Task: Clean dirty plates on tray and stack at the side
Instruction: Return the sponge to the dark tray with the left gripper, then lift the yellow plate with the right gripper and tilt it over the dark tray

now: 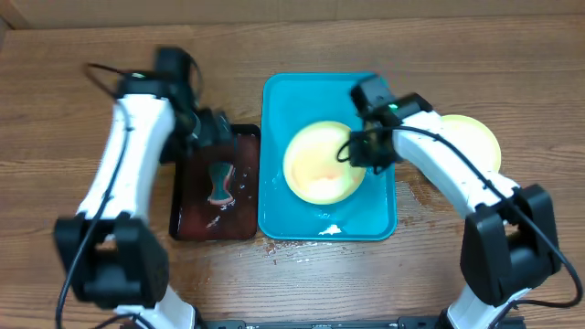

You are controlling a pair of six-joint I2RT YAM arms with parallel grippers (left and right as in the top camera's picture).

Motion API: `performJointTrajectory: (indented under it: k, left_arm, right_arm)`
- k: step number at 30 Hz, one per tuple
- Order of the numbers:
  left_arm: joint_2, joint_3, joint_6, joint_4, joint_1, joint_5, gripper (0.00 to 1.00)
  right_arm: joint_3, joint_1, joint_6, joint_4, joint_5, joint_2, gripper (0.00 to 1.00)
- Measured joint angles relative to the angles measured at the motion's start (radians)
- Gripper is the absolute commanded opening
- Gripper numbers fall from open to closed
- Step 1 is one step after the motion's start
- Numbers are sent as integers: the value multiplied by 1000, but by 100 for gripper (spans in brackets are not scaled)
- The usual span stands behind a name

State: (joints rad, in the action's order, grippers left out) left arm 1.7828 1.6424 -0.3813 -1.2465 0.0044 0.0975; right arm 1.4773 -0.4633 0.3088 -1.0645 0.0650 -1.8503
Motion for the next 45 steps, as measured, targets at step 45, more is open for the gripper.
performJointTrajectory:
  k: [45]
  left_arm:
    - [-107,187,0,-100,181,-69,100]
  right_arm:
    - [108,-748,-26,301,1135,-16,4]
